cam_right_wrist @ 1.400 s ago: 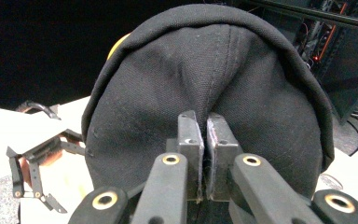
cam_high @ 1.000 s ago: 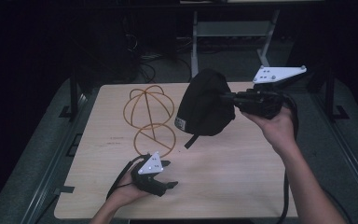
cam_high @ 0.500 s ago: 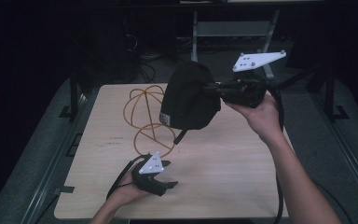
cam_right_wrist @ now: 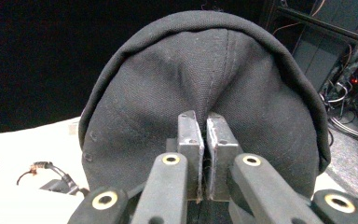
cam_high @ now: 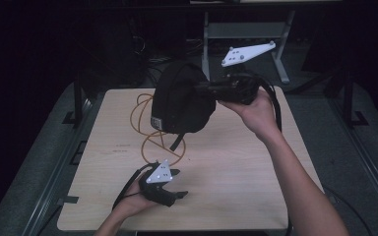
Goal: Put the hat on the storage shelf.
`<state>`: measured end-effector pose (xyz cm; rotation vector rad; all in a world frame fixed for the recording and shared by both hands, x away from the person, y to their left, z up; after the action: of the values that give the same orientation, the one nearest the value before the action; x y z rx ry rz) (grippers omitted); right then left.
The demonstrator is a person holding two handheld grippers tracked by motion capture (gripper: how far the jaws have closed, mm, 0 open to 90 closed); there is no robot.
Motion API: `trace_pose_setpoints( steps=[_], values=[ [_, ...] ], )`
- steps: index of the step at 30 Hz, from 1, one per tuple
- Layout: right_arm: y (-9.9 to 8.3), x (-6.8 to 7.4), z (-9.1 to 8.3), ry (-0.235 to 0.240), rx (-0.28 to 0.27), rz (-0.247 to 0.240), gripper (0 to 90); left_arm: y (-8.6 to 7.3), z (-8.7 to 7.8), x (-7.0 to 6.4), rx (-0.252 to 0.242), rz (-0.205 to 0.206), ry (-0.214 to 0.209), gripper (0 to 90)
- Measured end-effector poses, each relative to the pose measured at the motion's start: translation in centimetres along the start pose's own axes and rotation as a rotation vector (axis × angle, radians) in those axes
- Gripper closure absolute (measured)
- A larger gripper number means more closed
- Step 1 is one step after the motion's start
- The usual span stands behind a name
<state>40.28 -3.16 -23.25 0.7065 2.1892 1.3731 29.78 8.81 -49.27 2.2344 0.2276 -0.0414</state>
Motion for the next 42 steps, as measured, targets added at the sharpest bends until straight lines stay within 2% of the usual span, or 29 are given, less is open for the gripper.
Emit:
trace_pose_setpoints(
  steps=[9, 13, 22, 28, 31, 35, 39, 42],
  values=[
    [1.4, 0.5, 3.1, 0.024, 0.049, -0.019, 86.5, 0.0, 0.0, -0.1, 0.004, 0.002, -0.003, 26.0],
    [1.9, 0.6, 4.4, 0.033, 0.063, -0.015, 86.7, 0.1, 0.0, -0.1, 0.002, 0.009, -0.003, 26.0],
    [2.9, 1.2, 7.4, 0.061, 0.095, -0.007, 86.9, 0.2, 0.4, 0.0, -0.005, -0.004, -0.014, 26.0],
    [3.2, 1.4, 9.3, 0.059, 0.133, -0.006, 86.8, 0.3, 0.6, -0.1, -0.005, 0.002, -0.015, 26.0],
    [3.4, 1.4, 10.7, 0.052, 0.146, 0.013, 86.8, 0.3, 0.5, 0.2, 0.004, 0.021, -0.01, 26.0],
    [2.9, 2.0, 12.9, 0.047, 0.177, 0.009, 86.5, 0.4, 0.6, 0.0, -0.011, 0.012, -0.014, 26.0],
    [2.2, 3.4, 15.3, 0.028, 0.226, -0.001, 83.3, 0.4, 0.8, -0.2, -0.003, 0.02, -0.018, 26.0],
    [2.2, 4.0, 16.1, 0.015, 0.223, 0.006, 73.0, 0.5, 0.7, -0.3, 0.002, 0.031, -0.016, 26.0]
  ],
)
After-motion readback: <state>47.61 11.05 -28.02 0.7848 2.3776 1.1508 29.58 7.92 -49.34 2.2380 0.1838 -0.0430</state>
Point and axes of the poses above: each handheld gripper's, and its own axes: z roughly forward along the jaws, y roughly out of its top, x roughly to its left, the point moved 9 cm from there along z, roughly forward along the jaws, and after that the axes turned 15 degrees about -y, right-handed, at the moved point
